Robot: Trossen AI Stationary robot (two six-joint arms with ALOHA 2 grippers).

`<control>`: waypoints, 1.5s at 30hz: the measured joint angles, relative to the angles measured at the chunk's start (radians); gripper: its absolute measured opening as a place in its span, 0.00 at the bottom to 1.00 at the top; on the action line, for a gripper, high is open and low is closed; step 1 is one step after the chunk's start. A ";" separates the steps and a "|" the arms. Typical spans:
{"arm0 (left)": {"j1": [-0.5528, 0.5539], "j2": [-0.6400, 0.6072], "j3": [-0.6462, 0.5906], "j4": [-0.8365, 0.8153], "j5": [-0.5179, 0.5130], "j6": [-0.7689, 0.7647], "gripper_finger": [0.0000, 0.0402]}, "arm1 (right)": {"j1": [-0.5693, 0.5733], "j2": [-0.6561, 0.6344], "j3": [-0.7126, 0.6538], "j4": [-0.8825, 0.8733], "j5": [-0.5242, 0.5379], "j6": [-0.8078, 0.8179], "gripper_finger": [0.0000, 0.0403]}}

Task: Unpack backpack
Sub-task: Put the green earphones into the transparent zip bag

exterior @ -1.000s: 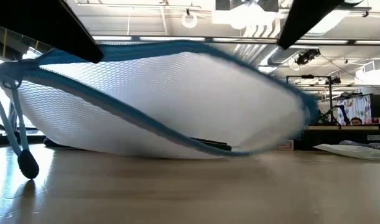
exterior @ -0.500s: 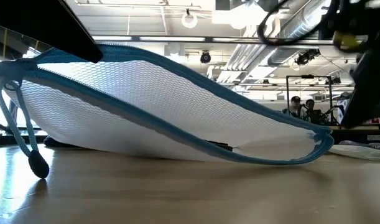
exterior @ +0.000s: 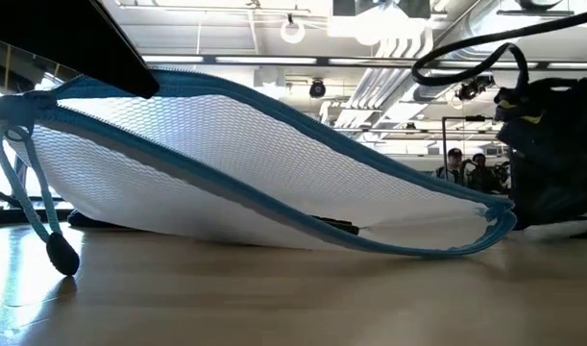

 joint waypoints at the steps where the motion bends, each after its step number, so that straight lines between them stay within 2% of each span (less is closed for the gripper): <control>1: 0.000 0.000 0.000 0.000 0.000 0.000 0.00 | 0.000 0.002 -0.005 0.009 0.000 -0.002 0.48; 5: 0.000 0.000 0.000 0.000 0.008 0.000 0.00 | 0.005 0.002 0.014 -0.002 -0.014 0.006 0.28; 8: 0.000 0.000 0.000 0.000 0.010 0.000 0.00 | 0.008 0.001 0.093 -0.088 -0.084 -0.044 0.08; 9: 0.000 0.000 0.000 0.000 0.010 -0.001 0.00 | 0.010 0.000 0.131 -0.131 -0.108 -0.076 0.04; 11: 0.001 0.000 0.000 0.000 0.010 -0.005 0.00 | 0.015 0.000 0.216 -0.173 -0.101 -0.166 0.04; 15: 0.003 0.000 0.000 0.000 0.009 -0.036 0.00 | 0.033 -0.002 0.369 -0.081 -0.102 -0.466 0.03; 20: 0.003 0.000 0.000 0.000 -0.007 -0.087 0.00 | 0.075 -0.003 0.455 0.305 -0.176 -0.869 0.01; 24: 0.004 0.000 0.001 0.011 -0.017 -0.100 0.00 | 0.070 0.015 0.457 0.549 -0.265 -1.022 0.00; 29: 0.005 0.000 0.038 0.045 -0.073 -0.051 0.00 | 0.022 0.100 0.457 0.604 -0.389 -1.100 0.00; 31: 0.003 -0.002 0.061 0.050 -0.081 -0.033 0.00 | -0.001 0.119 0.457 0.579 -0.357 -1.118 0.00; 36: -0.013 -0.002 0.084 0.081 -0.096 0.024 0.00 | -0.050 0.130 0.457 0.501 -0.182 -1.095 0.00; 45: -0.024 -0.001 0.084 0.331 -0.109 0.237 0.00 | -0.100 0.205 0.457 0.515 -0.265 -1.052 0.00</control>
